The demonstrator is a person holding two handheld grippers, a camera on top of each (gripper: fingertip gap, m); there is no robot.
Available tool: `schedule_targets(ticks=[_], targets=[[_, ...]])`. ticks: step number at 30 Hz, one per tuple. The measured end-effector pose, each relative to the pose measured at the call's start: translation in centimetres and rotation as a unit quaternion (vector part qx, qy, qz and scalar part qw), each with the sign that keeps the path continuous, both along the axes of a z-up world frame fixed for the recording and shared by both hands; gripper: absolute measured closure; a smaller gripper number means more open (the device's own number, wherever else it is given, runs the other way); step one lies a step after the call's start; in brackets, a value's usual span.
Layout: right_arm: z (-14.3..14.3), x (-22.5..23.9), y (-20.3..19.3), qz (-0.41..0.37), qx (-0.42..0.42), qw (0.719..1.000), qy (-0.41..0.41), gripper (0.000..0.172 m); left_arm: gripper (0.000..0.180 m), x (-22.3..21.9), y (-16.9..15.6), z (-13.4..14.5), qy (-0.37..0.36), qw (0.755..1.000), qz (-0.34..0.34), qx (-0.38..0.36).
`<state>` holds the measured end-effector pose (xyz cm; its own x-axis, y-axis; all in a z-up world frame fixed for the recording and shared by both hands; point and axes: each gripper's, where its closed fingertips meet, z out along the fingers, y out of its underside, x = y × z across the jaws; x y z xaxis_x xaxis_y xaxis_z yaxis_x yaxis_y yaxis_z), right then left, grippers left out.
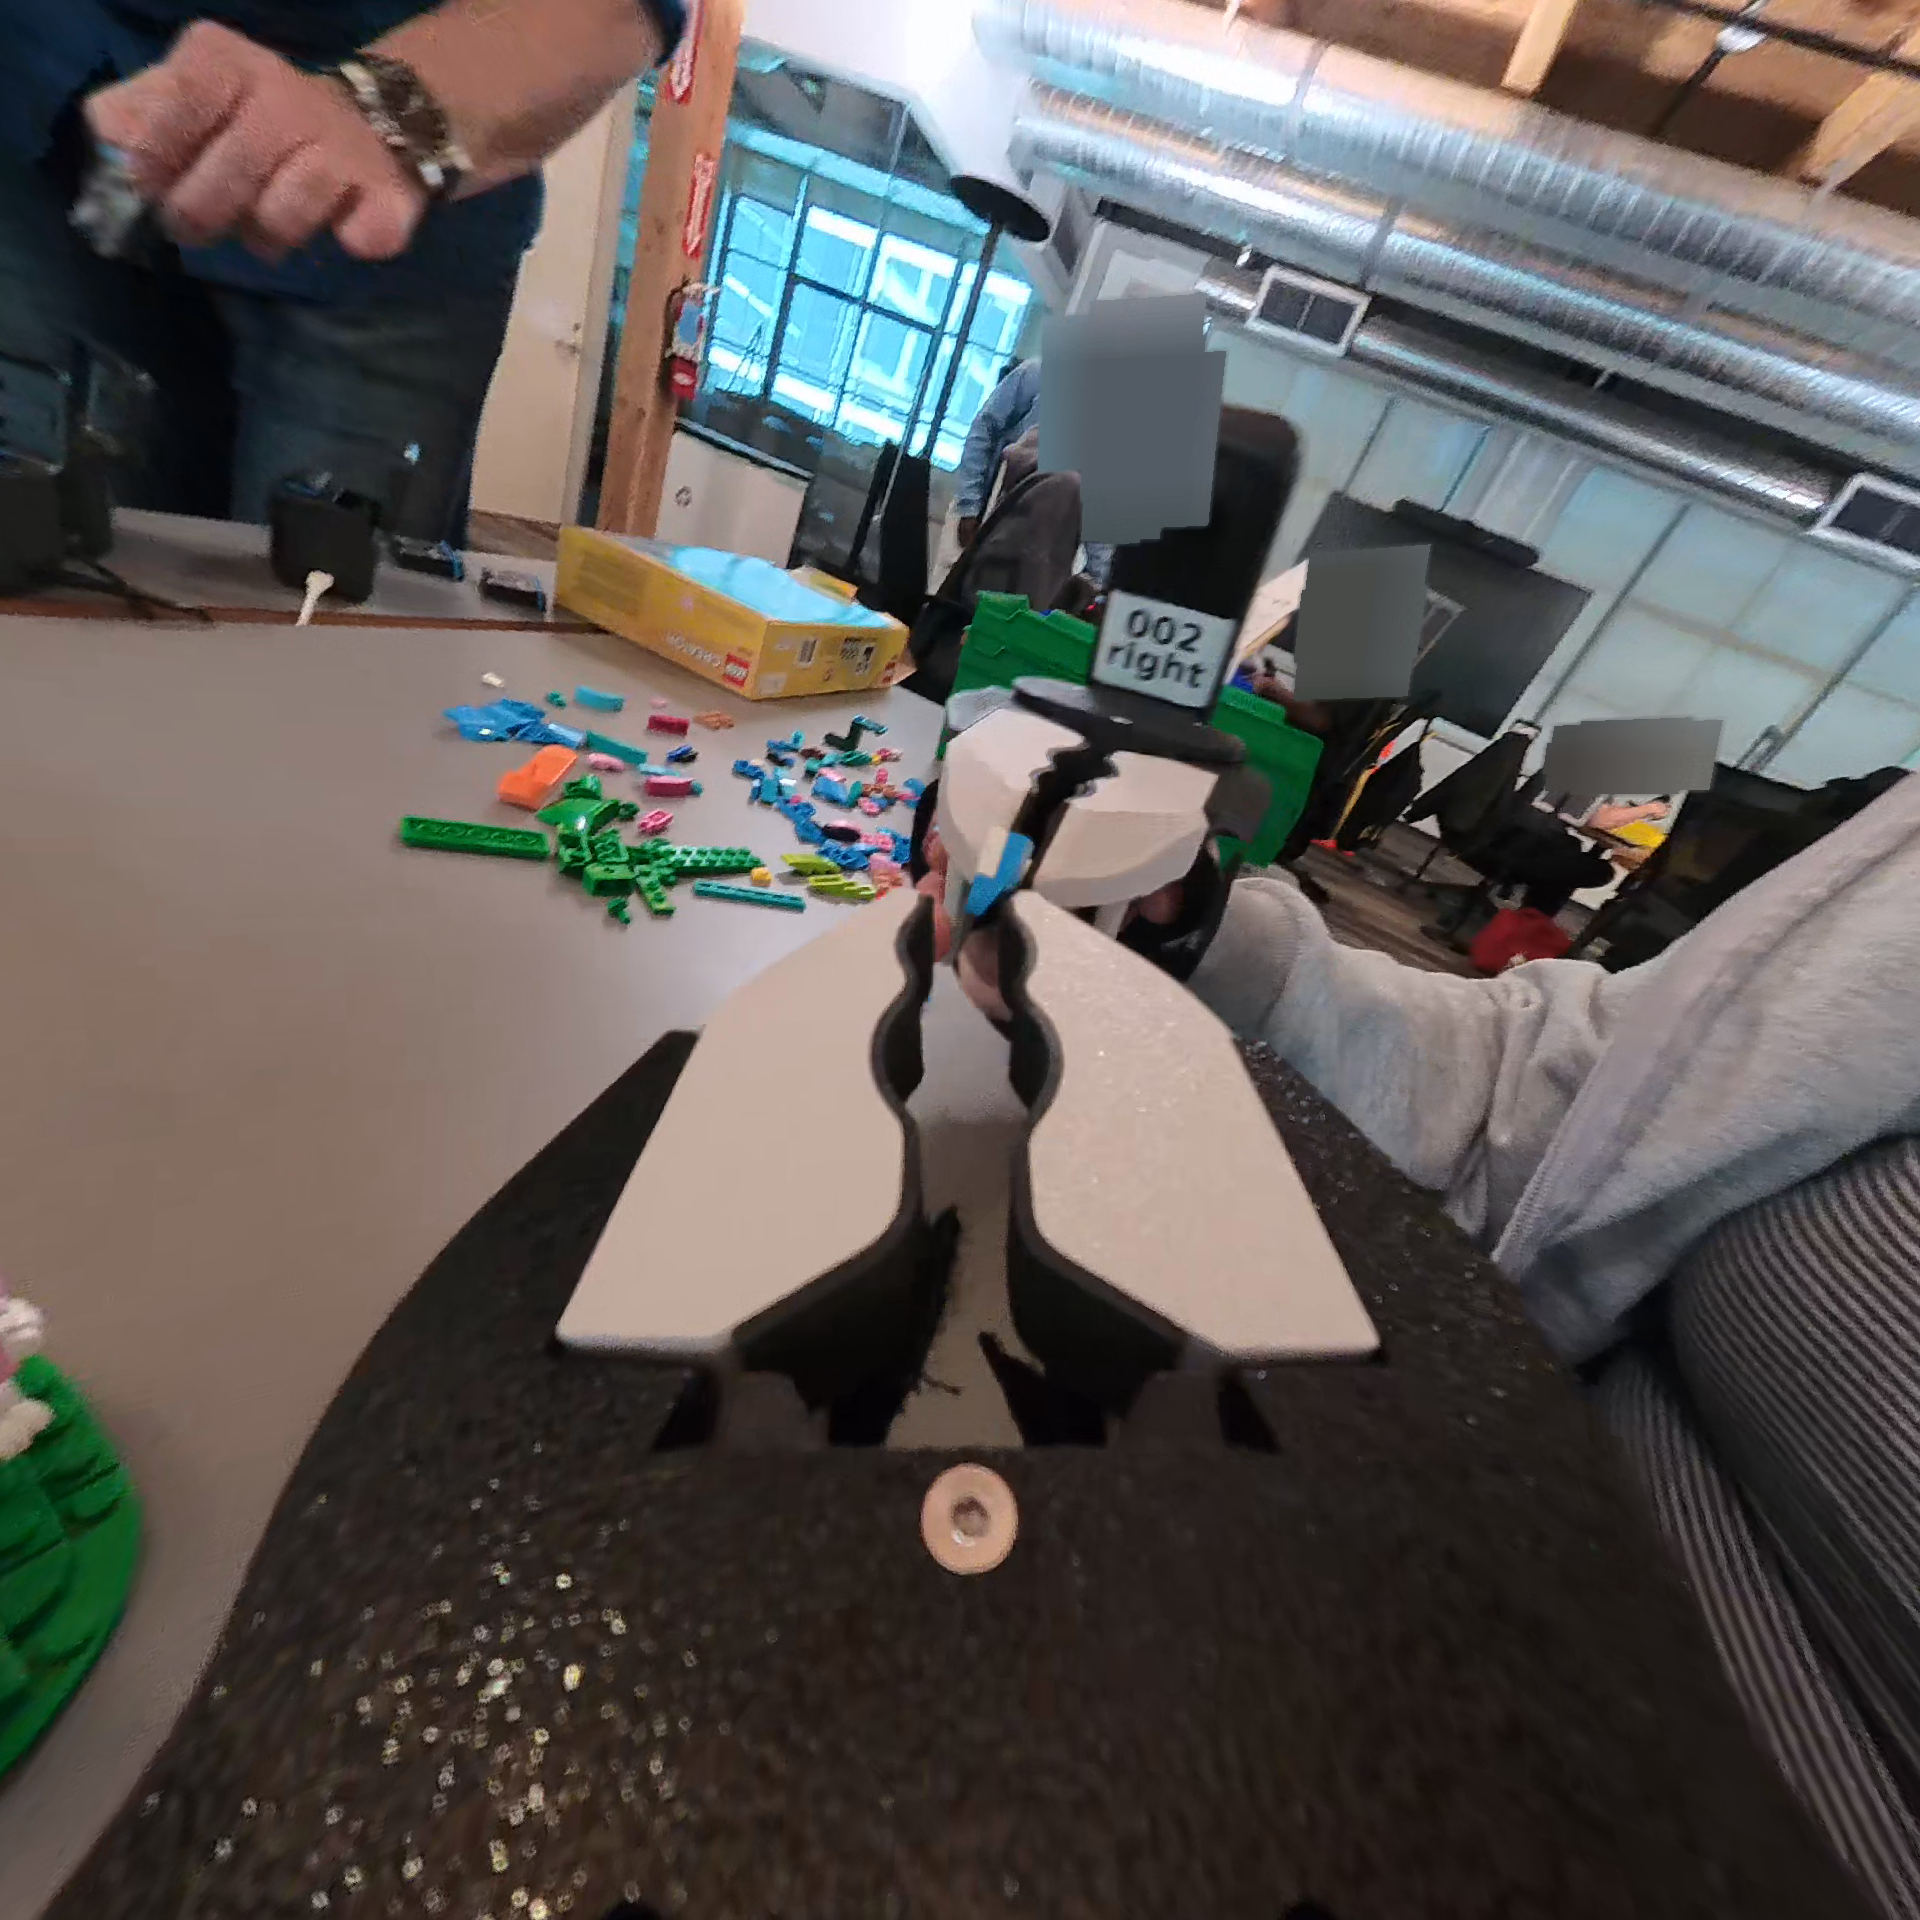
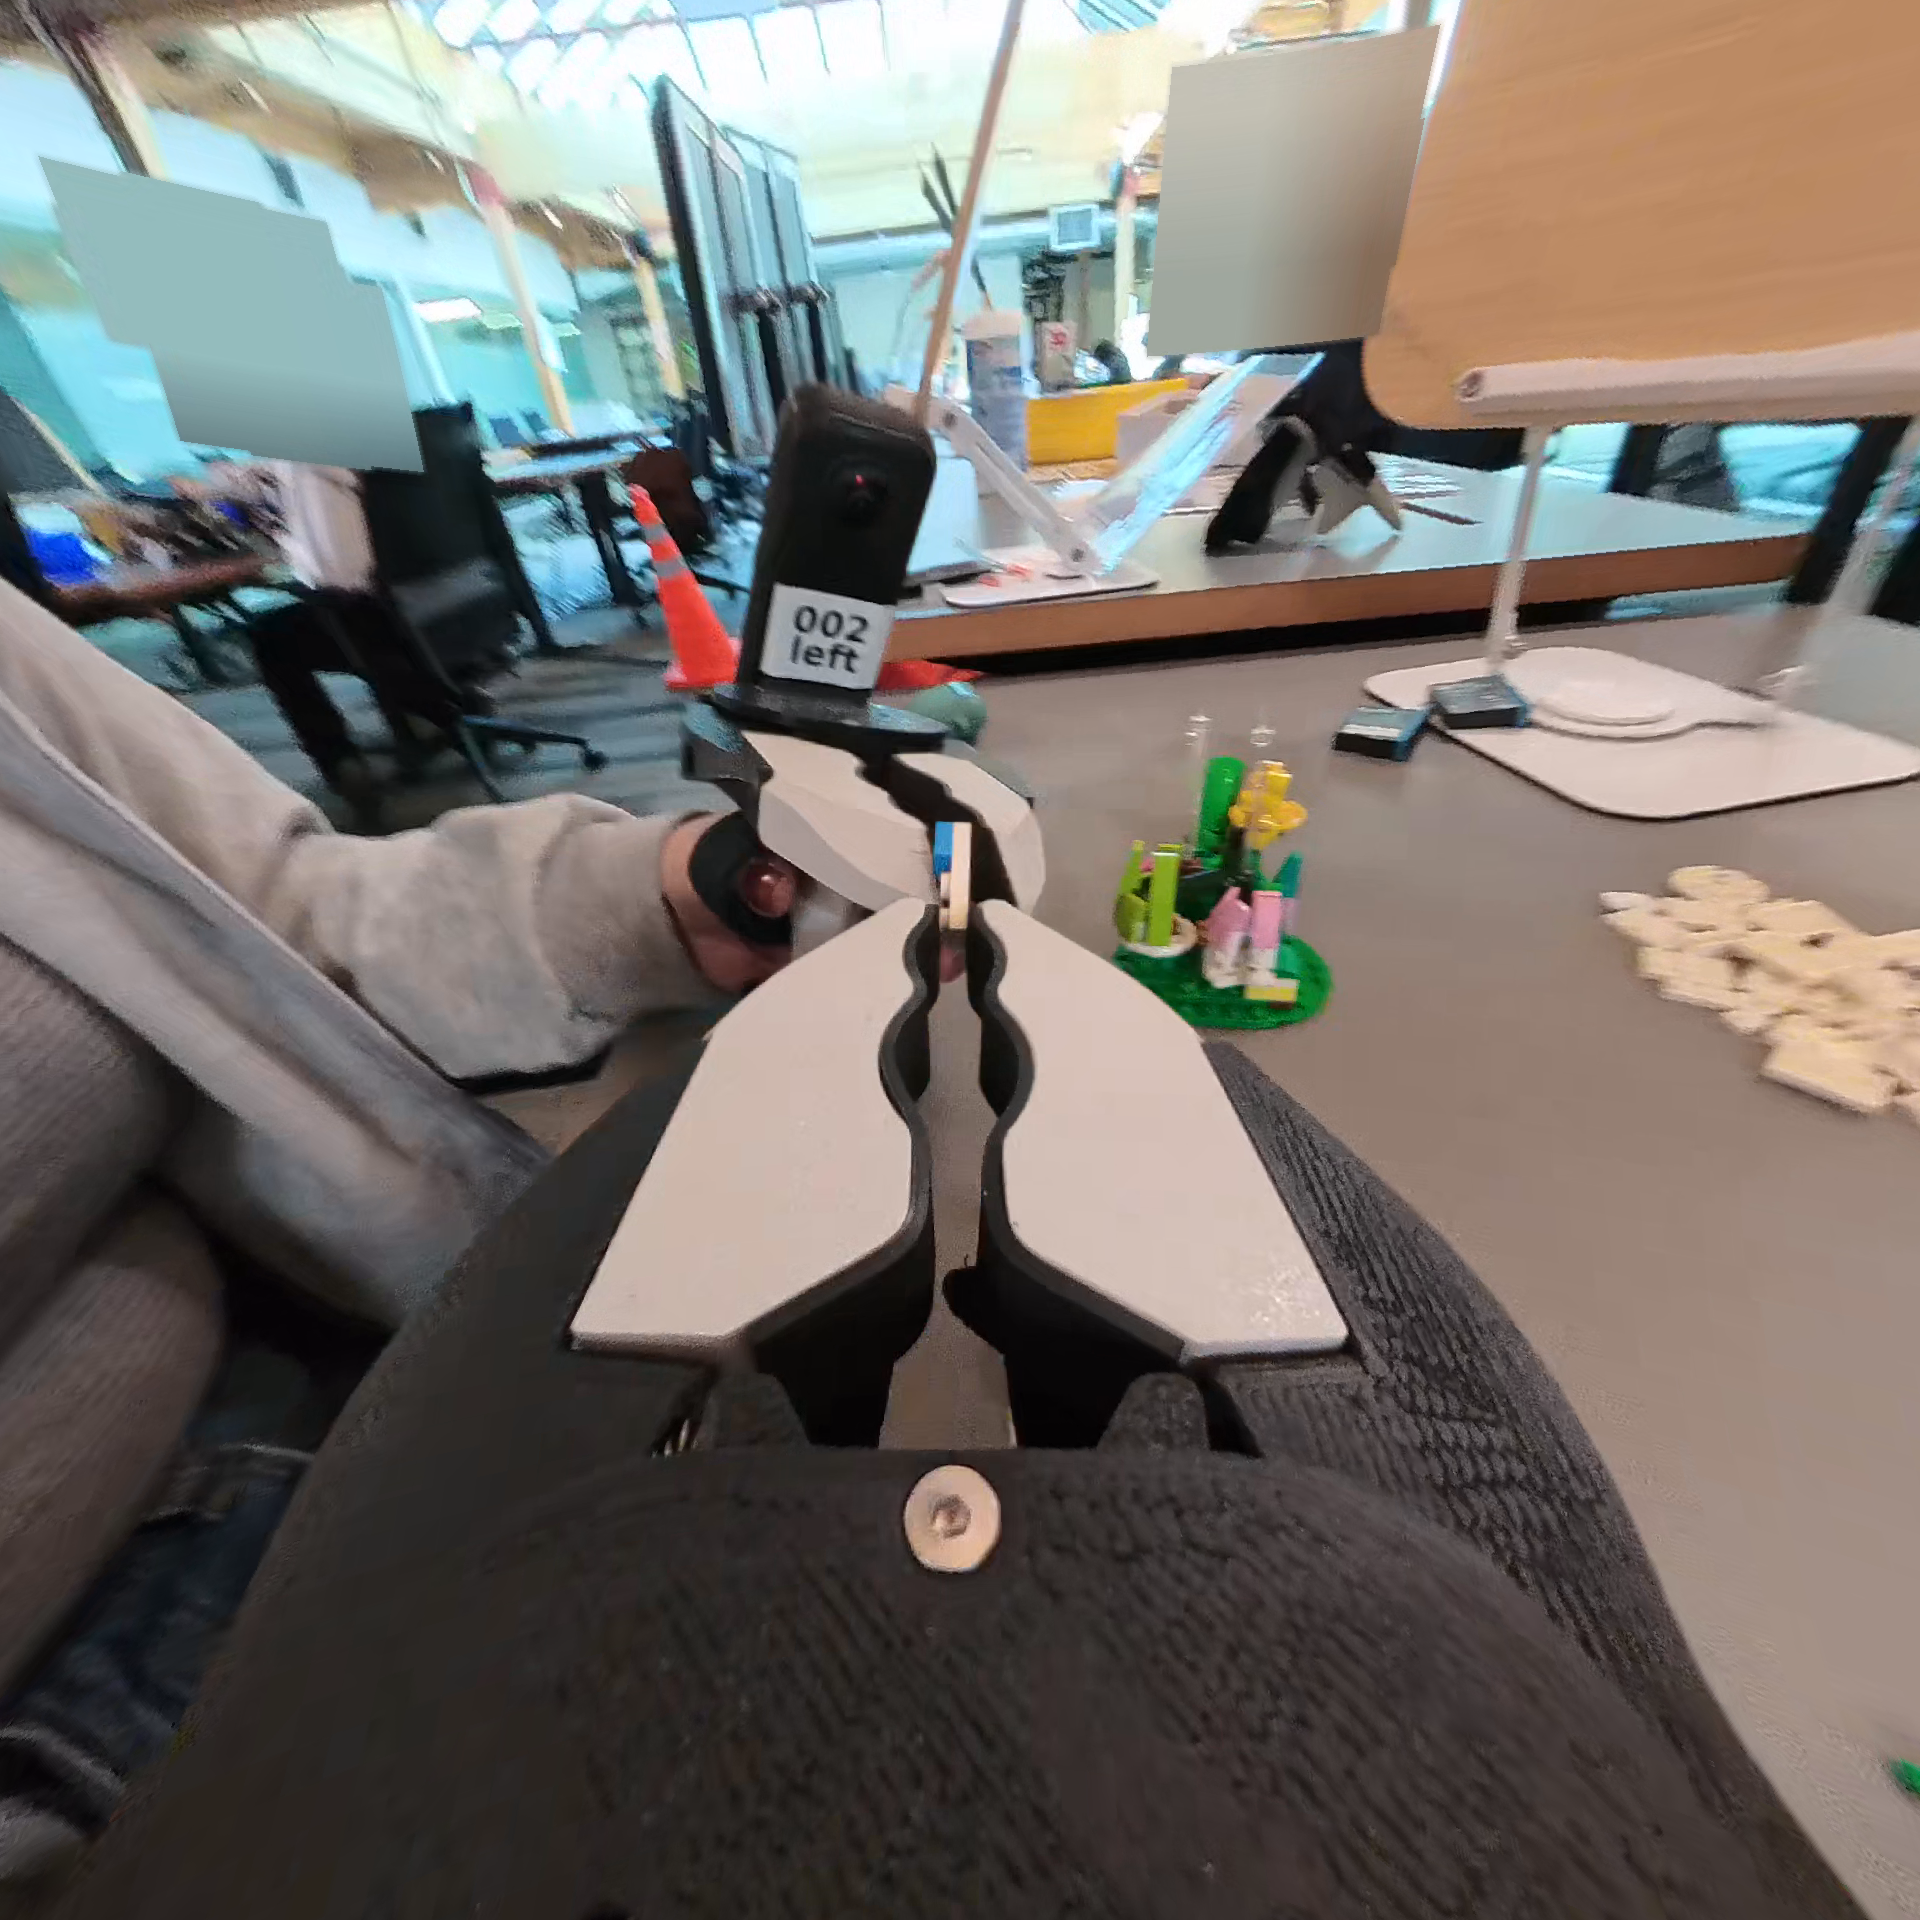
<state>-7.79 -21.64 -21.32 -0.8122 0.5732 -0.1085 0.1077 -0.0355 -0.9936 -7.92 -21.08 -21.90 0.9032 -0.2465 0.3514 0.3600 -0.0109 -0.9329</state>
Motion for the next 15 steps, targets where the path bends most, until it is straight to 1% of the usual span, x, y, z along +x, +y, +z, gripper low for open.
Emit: schedule_targets(ticks=[2, 9, 15], targets=[[0.20, 0.20, -0.09, 0.017, -0.026, 0.999, -0.015, 0.168, 0.176, 0.38, -0.12, 0.32, -0.001, 1.000, -0.012, 0.011], [0.06, 0.40, -0.26, 0.030, -0.033, 0.999, -0.027, 0.168, 0.176, 0.61, -0.21, 0.56, -0.011, 0.999, -0.023, 0.021], [0.18, 0.57, -0.22, 0.040, -0.050, 0.997, -0.036, 0.167, 0.179, 1.20, -0.34, 0.75, 0.017, 0.999, -0.035, 0.026]])
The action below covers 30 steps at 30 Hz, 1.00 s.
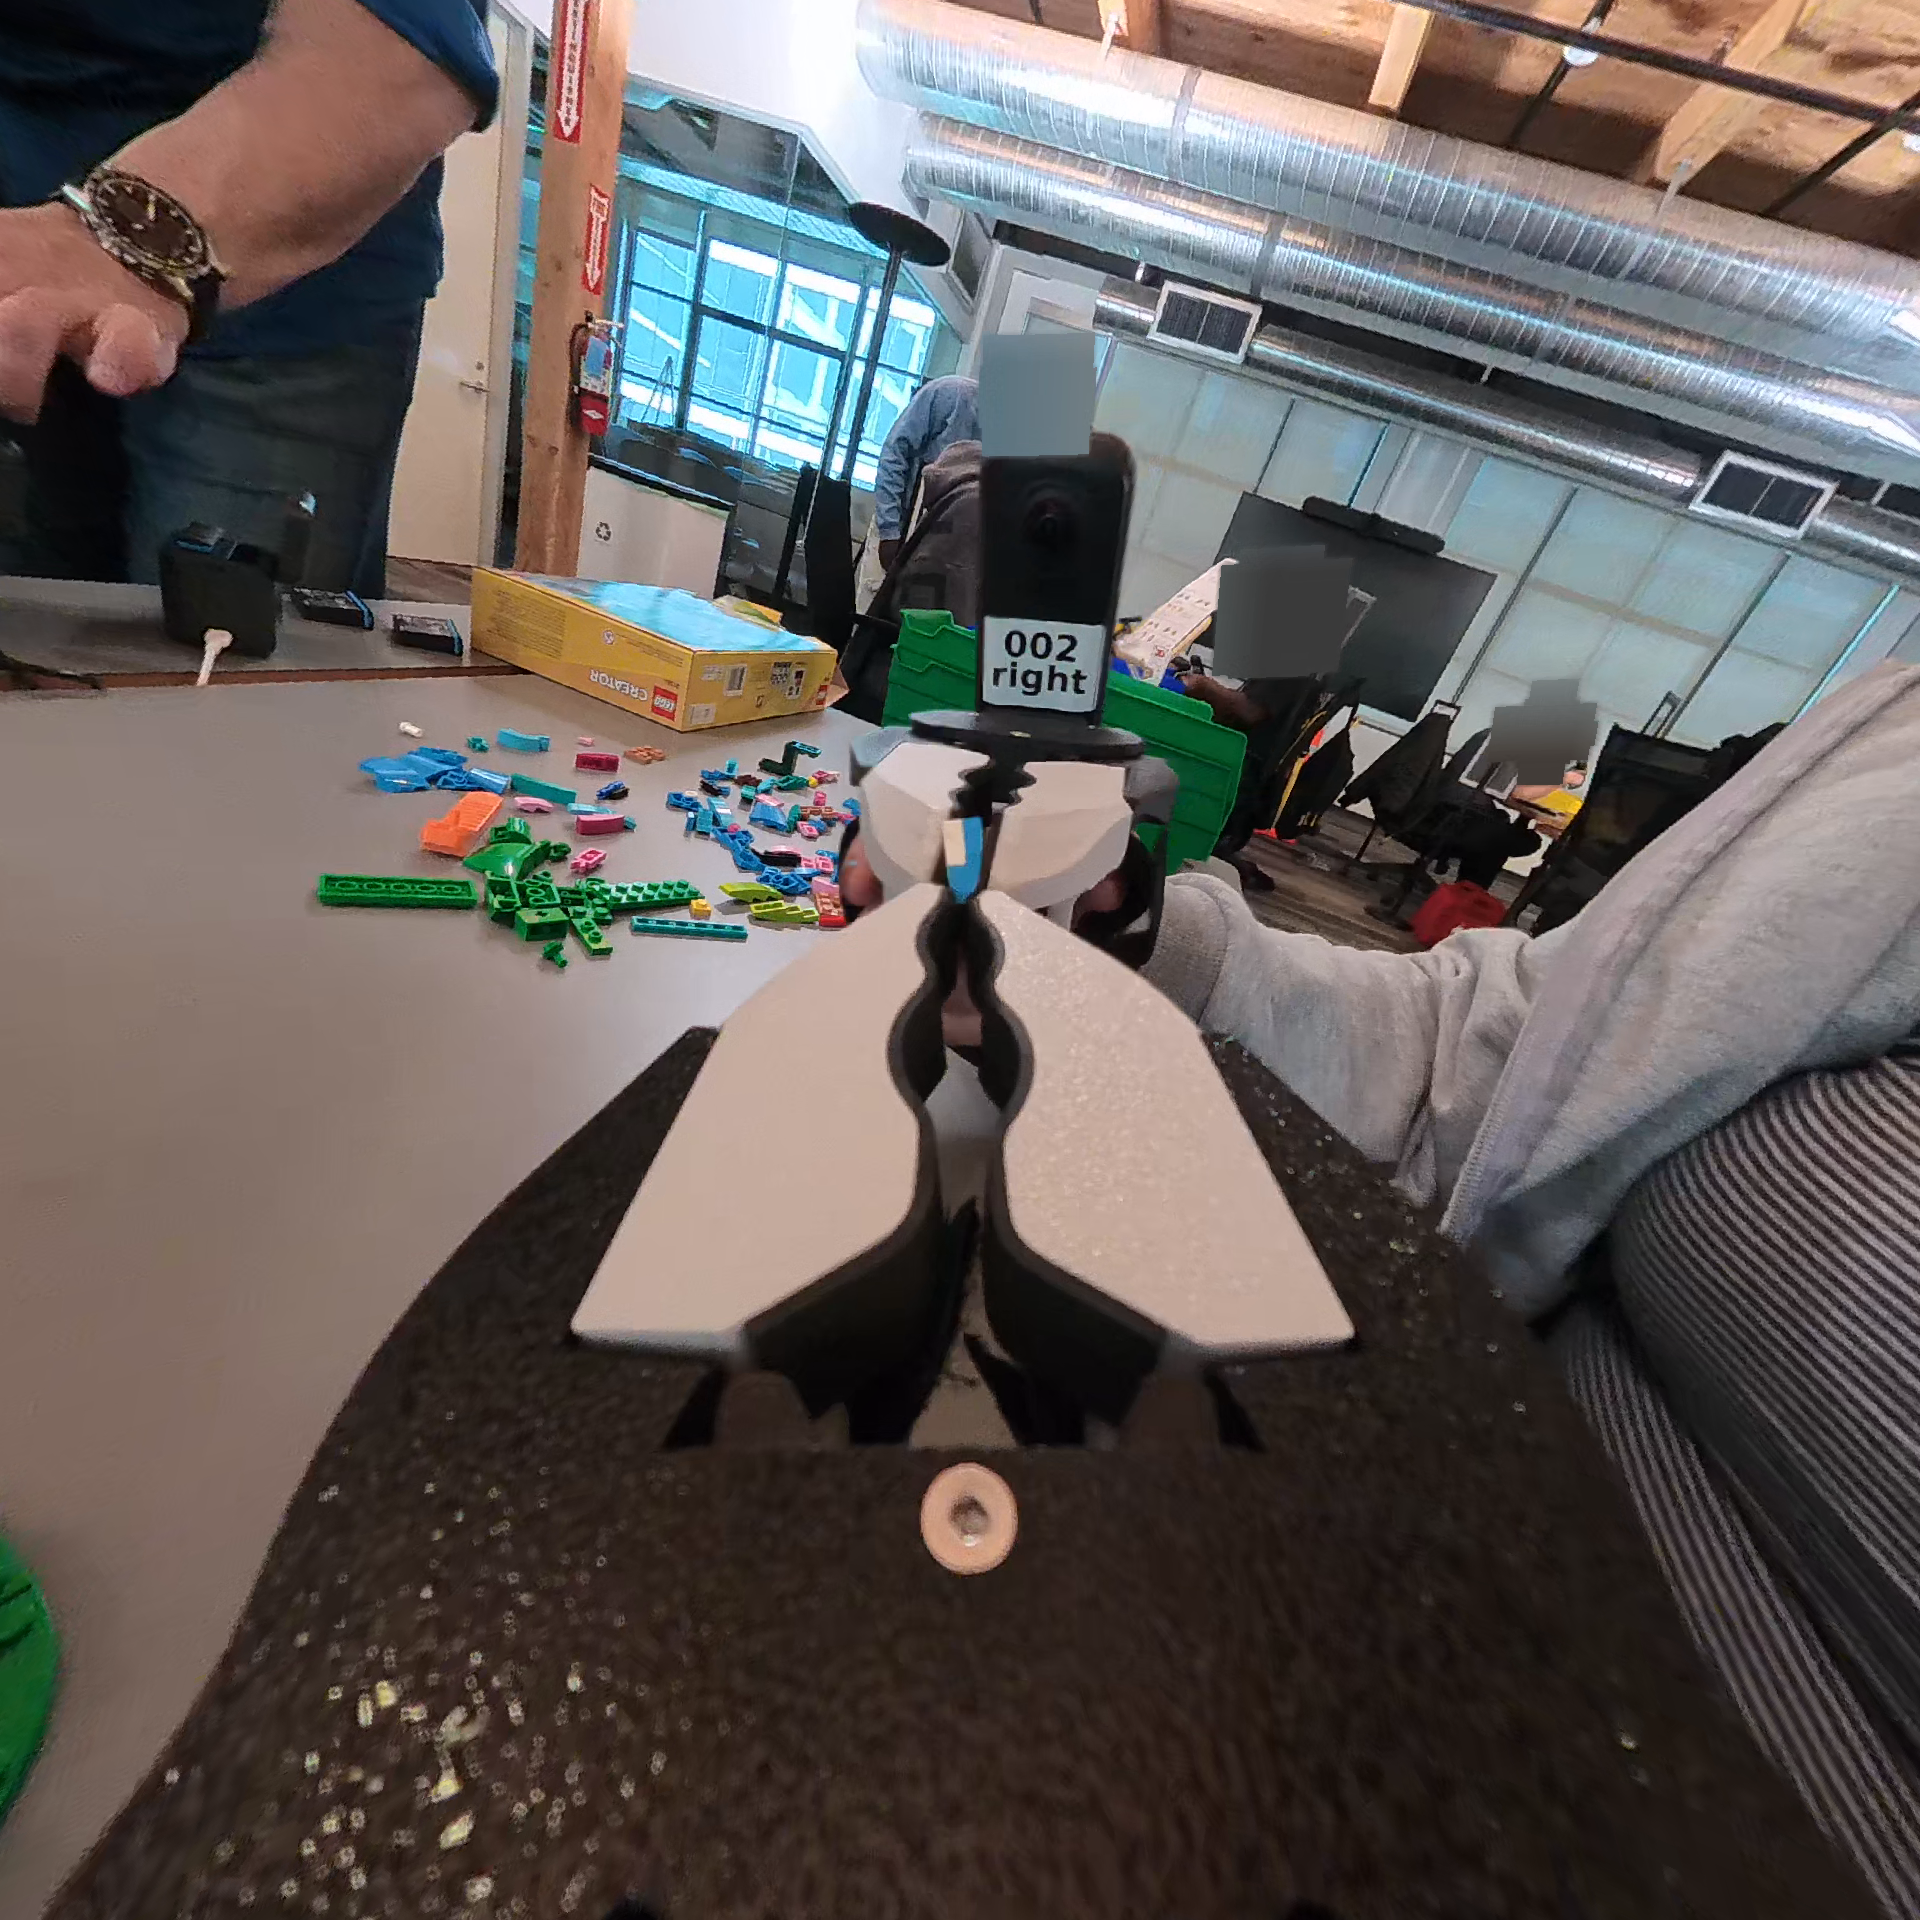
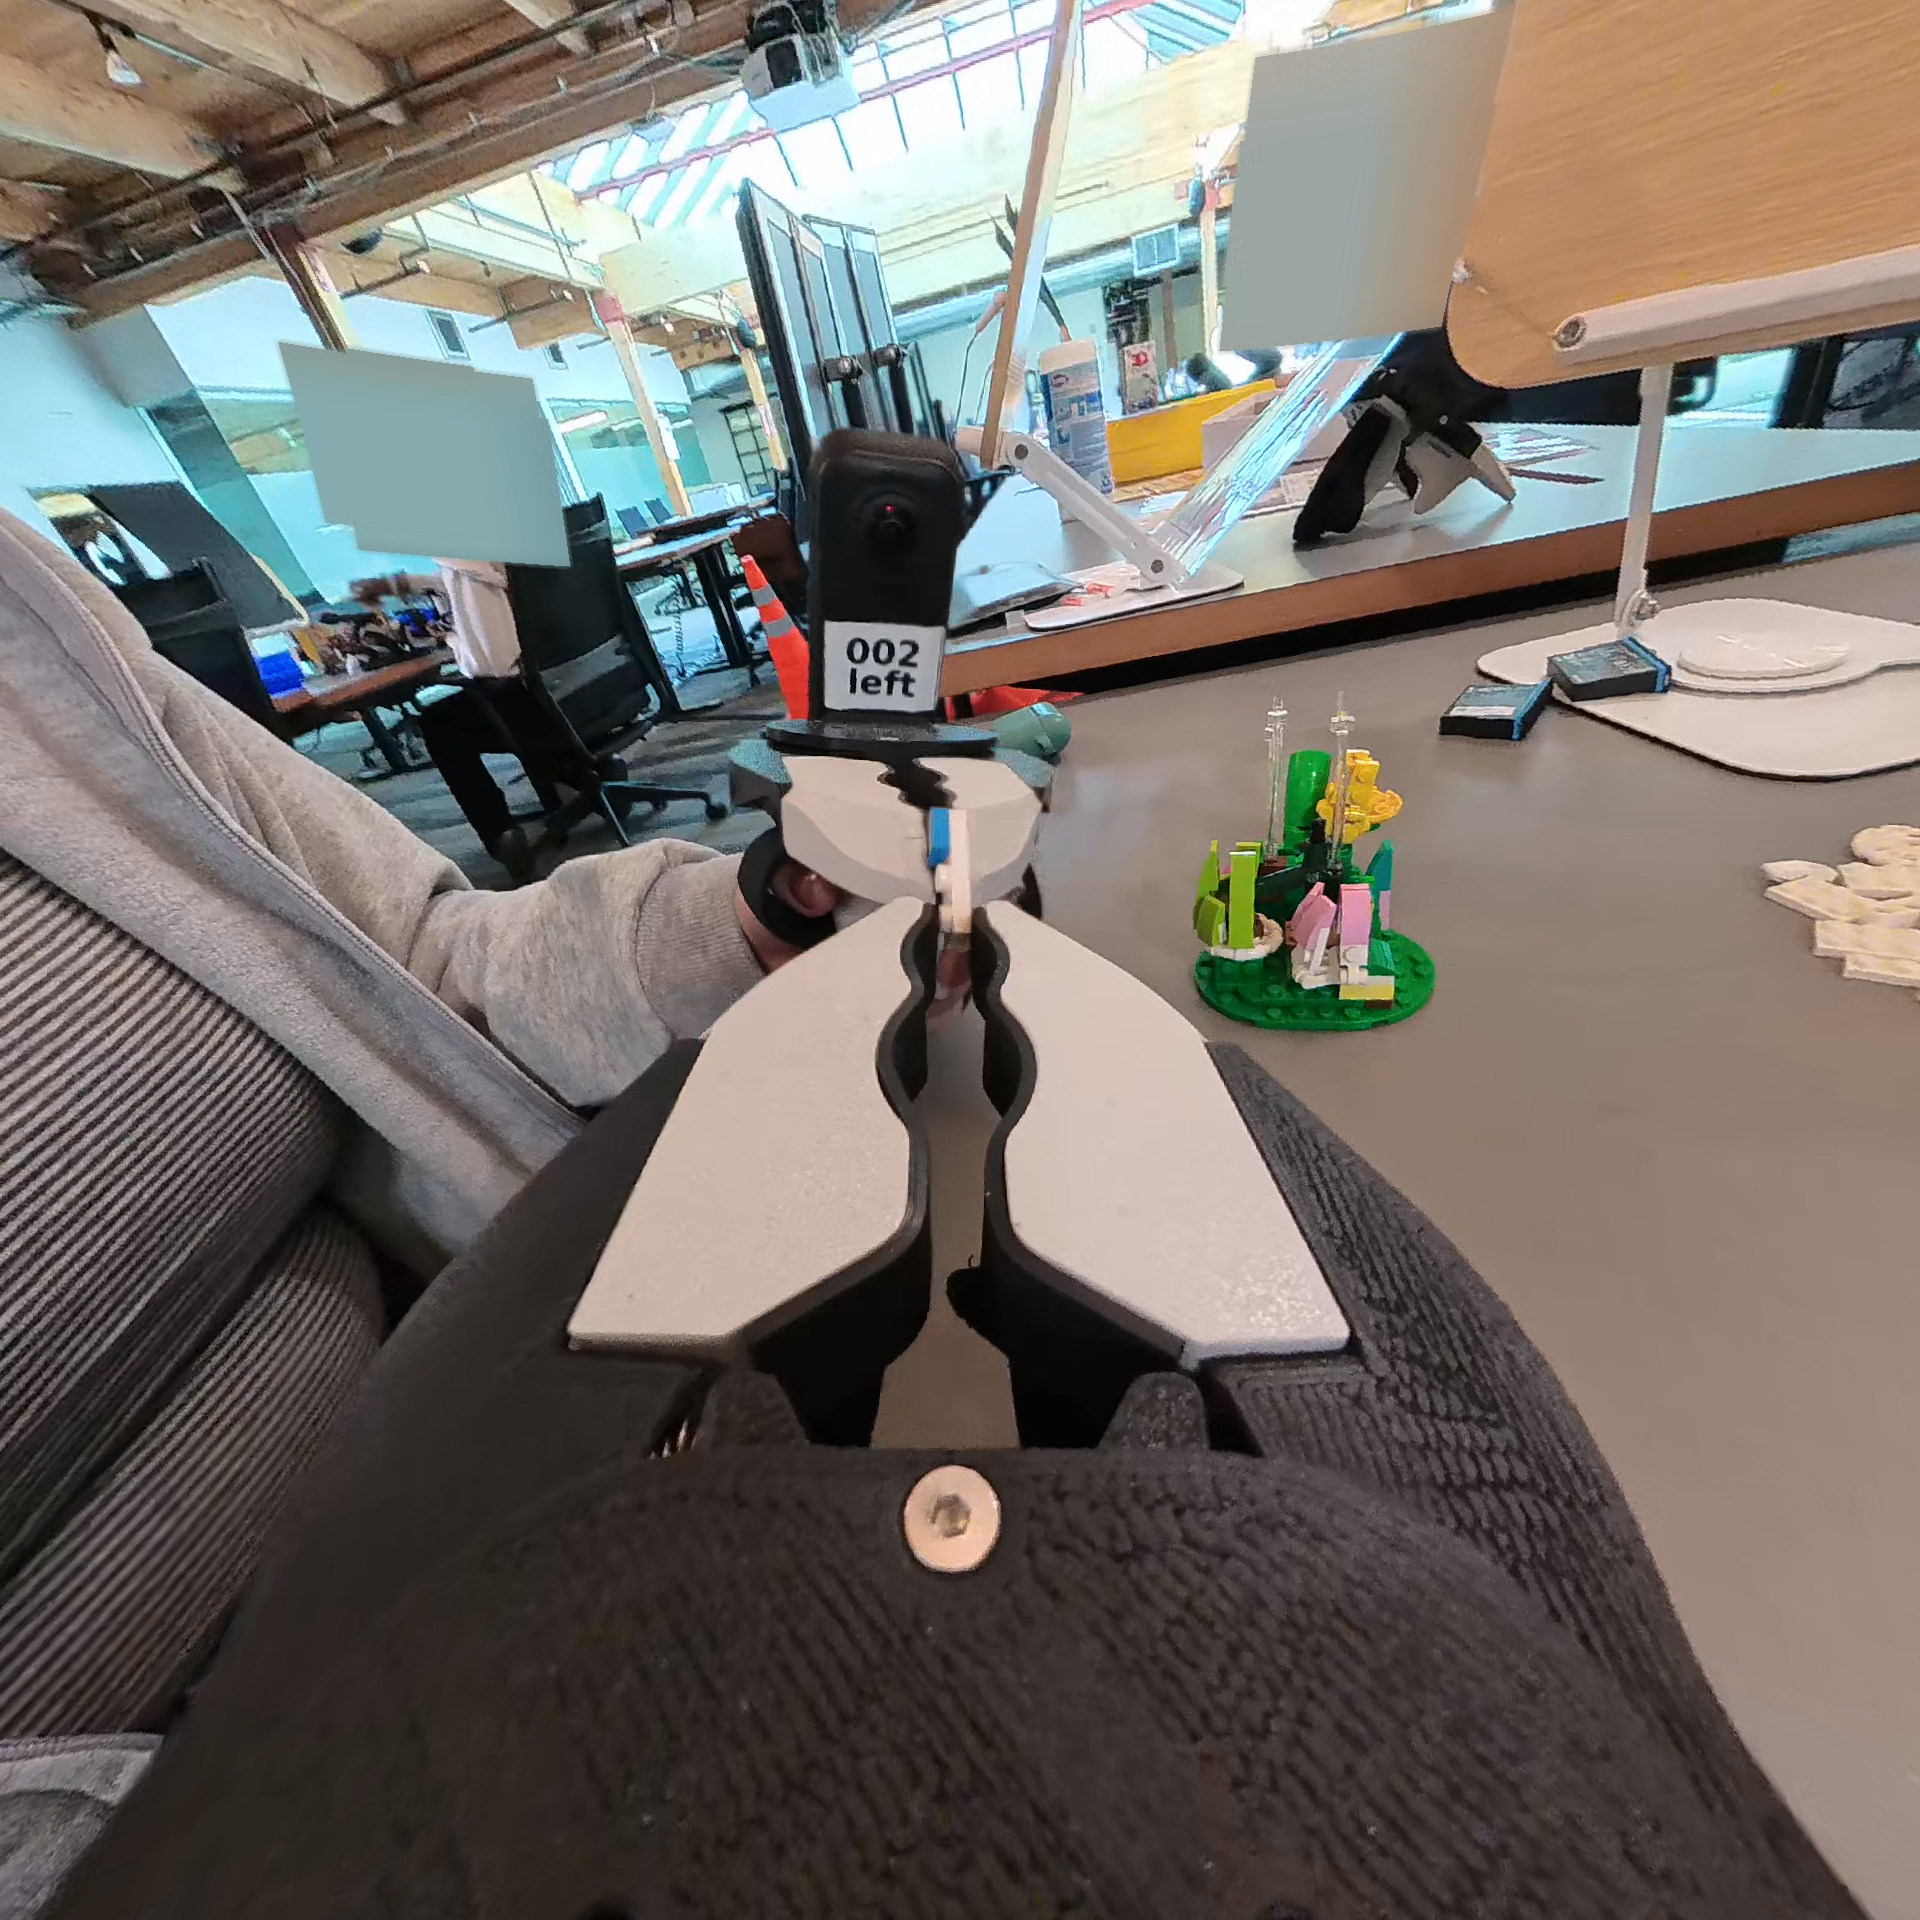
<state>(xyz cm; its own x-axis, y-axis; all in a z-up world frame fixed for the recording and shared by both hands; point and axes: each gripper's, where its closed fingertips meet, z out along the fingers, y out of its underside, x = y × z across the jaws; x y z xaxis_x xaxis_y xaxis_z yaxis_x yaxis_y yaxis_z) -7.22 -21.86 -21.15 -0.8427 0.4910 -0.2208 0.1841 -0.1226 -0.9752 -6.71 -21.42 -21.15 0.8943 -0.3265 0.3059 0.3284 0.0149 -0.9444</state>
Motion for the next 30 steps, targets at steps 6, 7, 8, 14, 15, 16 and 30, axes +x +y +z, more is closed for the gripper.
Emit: schedule_targets(ticks=[6, 7, 8, 14, 15, 16, 30], targets=[[-0.42, 0.54, -0.57, 0.034, -0.008, 0.999, -0.024, 0.159, 0.180, 0.69, 0.02, -0.47, 0.009, 1.000, -0.022, -0.012], [-0.47, 0.55, -0.60, 0.034, -0.006, 0.999, -0.023, 0.161, 0.180, 0.70, 0.00, -0.53, 0.011, 1.000, -0.022, -0.014], [-0.47, 0.57, -0.60, 0.035, -0.006, 0.999, -0.022, 0.162, 0.180, 0.69, -0.01, -0.59, 0.013, 1.000, -0.023, -0.016], [-0.49, 0.49, -0.36, 0.026, 0.010, 1.000, -0.010, 0.168, 0.173, 0.01, 0.27, -0.79, 0.018, 0.999, 0.014, -0.026], [-0.40, 0.54, -0.26, 0.025, 0.011, 1.000, -0.007, 0.168, 0.169, -0.01, 0.28, -0.71, 0.020, 0.999, 0.018, -0.023], [-0.35, 0.59, -0.19, 0.025, 0.013, 1.000, -0.005, 0.168, 0.164, 0.21, 0.17, -0.56, 0.019, 1.000, 0.008, -0.018], [-0.83, 0.43, -0.57, 0.017, 0.034, 0.999, 0.001, 0.168, 0.173, 0.07, -0.12, -0.30, 0.000, 1.000, -0.001, -0.011]])
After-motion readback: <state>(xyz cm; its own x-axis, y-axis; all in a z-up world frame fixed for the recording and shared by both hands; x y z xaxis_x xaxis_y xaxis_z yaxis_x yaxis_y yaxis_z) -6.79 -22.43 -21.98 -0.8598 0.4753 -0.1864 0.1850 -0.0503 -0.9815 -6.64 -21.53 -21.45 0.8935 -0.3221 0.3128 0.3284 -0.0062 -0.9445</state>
